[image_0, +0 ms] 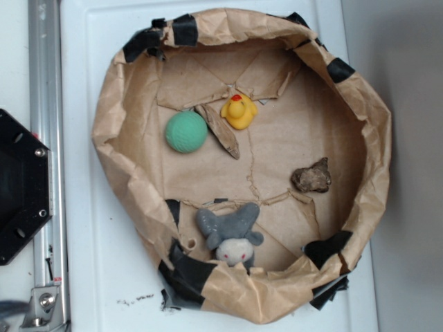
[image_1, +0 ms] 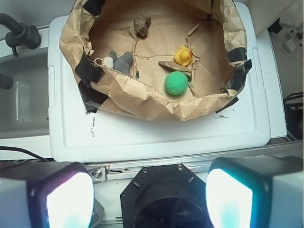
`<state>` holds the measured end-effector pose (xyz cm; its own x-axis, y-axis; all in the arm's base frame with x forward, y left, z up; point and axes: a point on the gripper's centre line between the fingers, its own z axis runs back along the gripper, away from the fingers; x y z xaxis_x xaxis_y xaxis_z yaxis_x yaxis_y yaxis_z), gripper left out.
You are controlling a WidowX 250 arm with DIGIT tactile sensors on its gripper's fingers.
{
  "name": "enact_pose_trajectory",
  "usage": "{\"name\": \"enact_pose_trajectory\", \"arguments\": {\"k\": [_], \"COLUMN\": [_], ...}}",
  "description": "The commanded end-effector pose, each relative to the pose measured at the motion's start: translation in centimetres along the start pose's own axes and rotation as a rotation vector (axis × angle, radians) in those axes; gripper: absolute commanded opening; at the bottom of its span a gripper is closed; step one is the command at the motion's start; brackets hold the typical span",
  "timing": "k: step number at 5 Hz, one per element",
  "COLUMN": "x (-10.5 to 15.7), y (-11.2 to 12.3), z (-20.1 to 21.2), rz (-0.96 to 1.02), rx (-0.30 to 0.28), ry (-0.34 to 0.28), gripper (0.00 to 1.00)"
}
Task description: Grab the wood chip.
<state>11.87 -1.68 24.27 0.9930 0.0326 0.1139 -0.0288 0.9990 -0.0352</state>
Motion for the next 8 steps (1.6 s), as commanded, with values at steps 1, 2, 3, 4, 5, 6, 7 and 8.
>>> {"name": "enact_pose_trajectory", "arguments": {"k": [1,2,3,4,5,6,7,8], "x": [0.0,4.7,8.3,11.0,12.5,12.9,12.6,13.4], "y": [0.0,3.9,3.4,4.6,6.0,6.3,6.0,5.2], "z": [0.0,-3.8,-5.9,-9.7,-13.9,-16.2,-19.6,-20.7], "rz": [0.0,0.033,0.02,0.023,0.028,0.028,0.028,0.026], "rx": [0.0,0.186,0.151,0.152,0.148,0.128,0.093,0.033], "ry": [0.0,-0.253,-0.345,-0.267,-0.187,-0.137,-0.068,-0.077], "gripper": [1.0,1.0,1.0,1.0,1.0,1.0,1.0,1.0]}}
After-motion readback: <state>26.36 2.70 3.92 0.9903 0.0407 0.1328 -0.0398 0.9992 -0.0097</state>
